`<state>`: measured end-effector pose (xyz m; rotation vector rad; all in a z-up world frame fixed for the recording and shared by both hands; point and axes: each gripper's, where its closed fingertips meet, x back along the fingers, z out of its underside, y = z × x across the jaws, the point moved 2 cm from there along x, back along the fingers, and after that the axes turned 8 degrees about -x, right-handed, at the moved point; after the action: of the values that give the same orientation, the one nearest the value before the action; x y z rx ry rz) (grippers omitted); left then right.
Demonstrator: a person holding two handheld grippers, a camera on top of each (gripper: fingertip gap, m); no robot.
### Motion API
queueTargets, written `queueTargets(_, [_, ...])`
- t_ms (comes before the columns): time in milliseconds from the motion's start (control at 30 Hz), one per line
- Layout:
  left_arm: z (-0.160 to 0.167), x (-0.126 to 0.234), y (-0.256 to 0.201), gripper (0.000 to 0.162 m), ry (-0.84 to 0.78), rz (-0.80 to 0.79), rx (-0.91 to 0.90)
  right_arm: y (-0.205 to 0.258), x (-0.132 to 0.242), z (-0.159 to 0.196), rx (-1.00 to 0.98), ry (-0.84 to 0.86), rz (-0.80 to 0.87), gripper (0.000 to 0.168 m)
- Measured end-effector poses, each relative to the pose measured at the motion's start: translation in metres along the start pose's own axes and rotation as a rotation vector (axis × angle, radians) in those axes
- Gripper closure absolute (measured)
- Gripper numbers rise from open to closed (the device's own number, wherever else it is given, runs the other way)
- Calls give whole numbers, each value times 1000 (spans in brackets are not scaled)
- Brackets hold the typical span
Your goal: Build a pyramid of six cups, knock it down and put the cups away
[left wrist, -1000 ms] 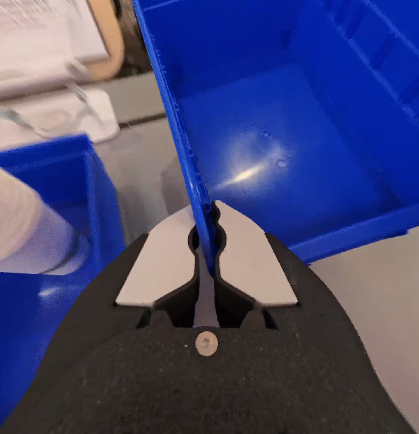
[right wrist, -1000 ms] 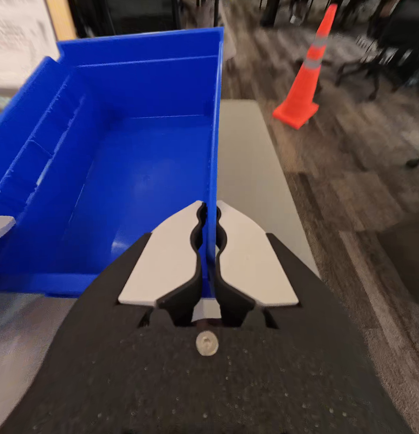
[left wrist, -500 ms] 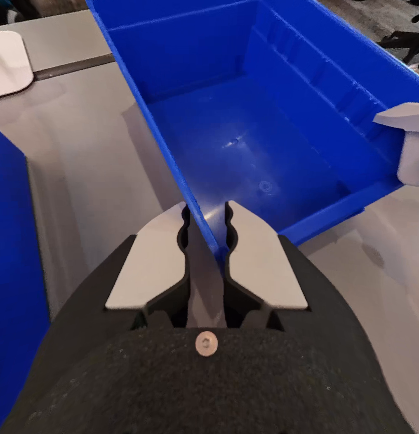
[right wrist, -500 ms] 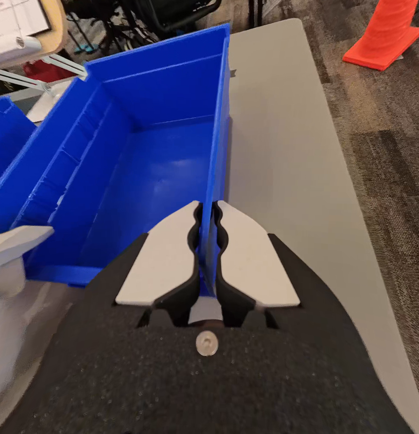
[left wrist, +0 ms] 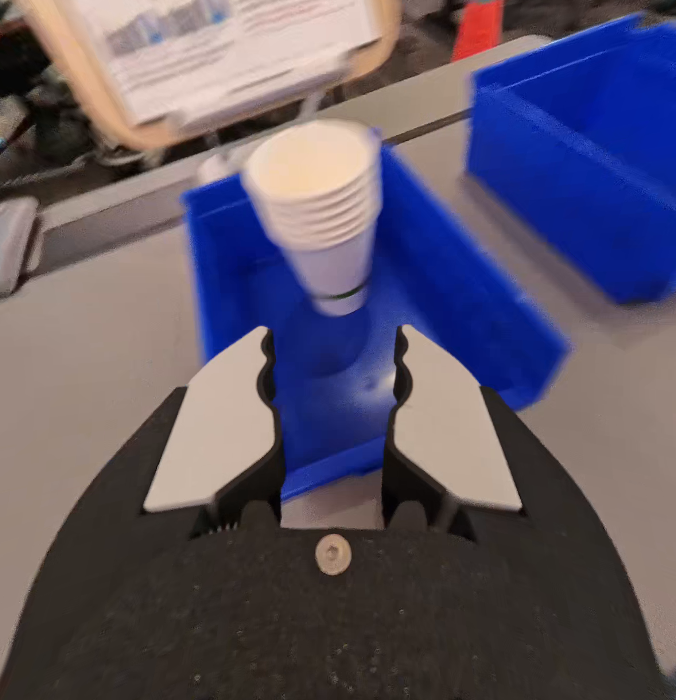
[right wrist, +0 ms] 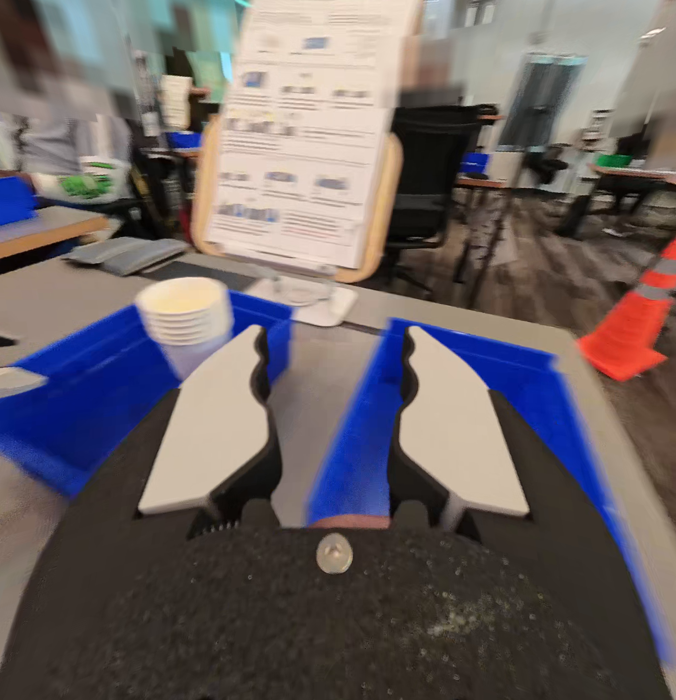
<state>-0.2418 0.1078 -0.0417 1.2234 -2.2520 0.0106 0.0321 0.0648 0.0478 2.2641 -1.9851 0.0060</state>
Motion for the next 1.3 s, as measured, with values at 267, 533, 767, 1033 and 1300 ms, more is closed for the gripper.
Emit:
queueTargets(267, [99,-32,49,90,160,75,222,142,-52,143,-17,275,-43,90])
queueTargets(533, [91,-35,48,156,142,77,222,129,-56,164,-79,261,209,160])
queueTargets(767, [89,-19,73,158,135,-17,211,156,-66,153,-86,212,261,166])
queueTargets(1033, [121,15,182,158,152,-129,300,267,-130,126,-70,196,200,166])
queueTargets(1300, [171,18,249,157,197,-181,343,335,-165,154,-52,250,221,166])
